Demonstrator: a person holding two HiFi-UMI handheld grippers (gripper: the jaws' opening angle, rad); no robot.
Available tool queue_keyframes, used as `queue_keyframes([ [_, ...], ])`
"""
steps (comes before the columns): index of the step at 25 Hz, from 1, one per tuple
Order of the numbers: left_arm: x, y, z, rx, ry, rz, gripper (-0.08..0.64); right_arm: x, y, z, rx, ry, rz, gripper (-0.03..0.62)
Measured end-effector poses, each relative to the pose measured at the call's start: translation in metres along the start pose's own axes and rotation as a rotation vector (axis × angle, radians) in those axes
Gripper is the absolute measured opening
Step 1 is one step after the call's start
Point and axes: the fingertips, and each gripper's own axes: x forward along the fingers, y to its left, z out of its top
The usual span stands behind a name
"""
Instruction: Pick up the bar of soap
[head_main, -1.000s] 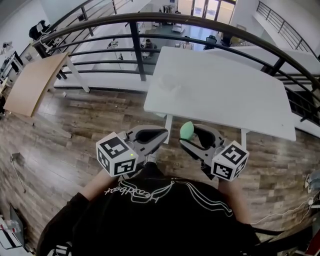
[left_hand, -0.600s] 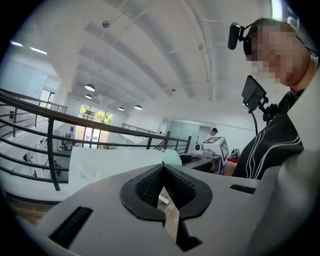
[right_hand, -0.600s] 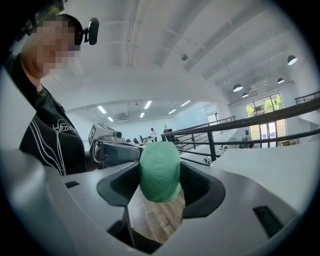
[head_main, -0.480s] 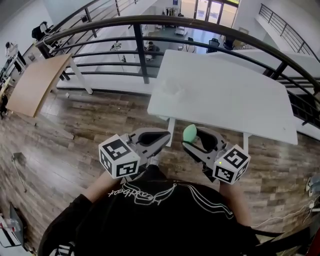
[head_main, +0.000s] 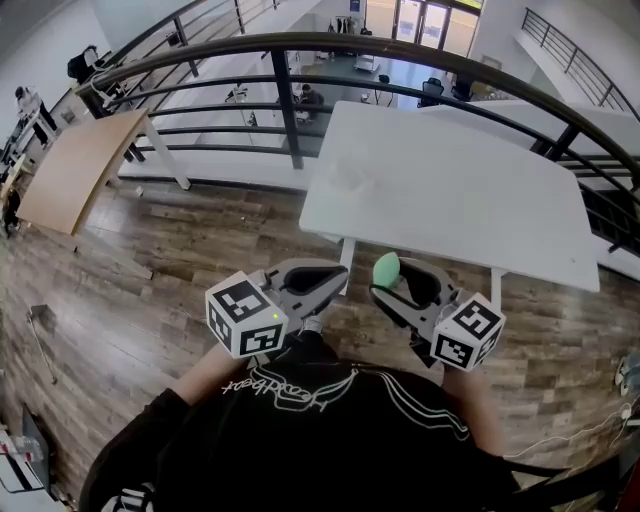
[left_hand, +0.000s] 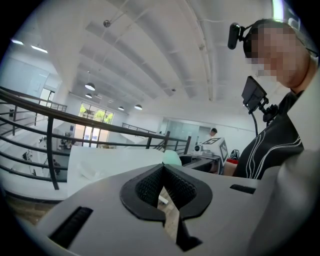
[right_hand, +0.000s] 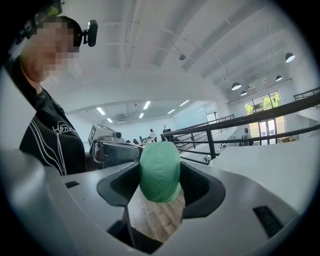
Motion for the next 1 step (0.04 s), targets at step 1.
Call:
queue_keyframes([
  [1, 0.0002, 0.0005, 0.0003, 0.000, -0.001, 0.000, 0.005, -0.0002, -0.0007, 0.0000, 0.001, 0.000, -0.002, 0.221],
])
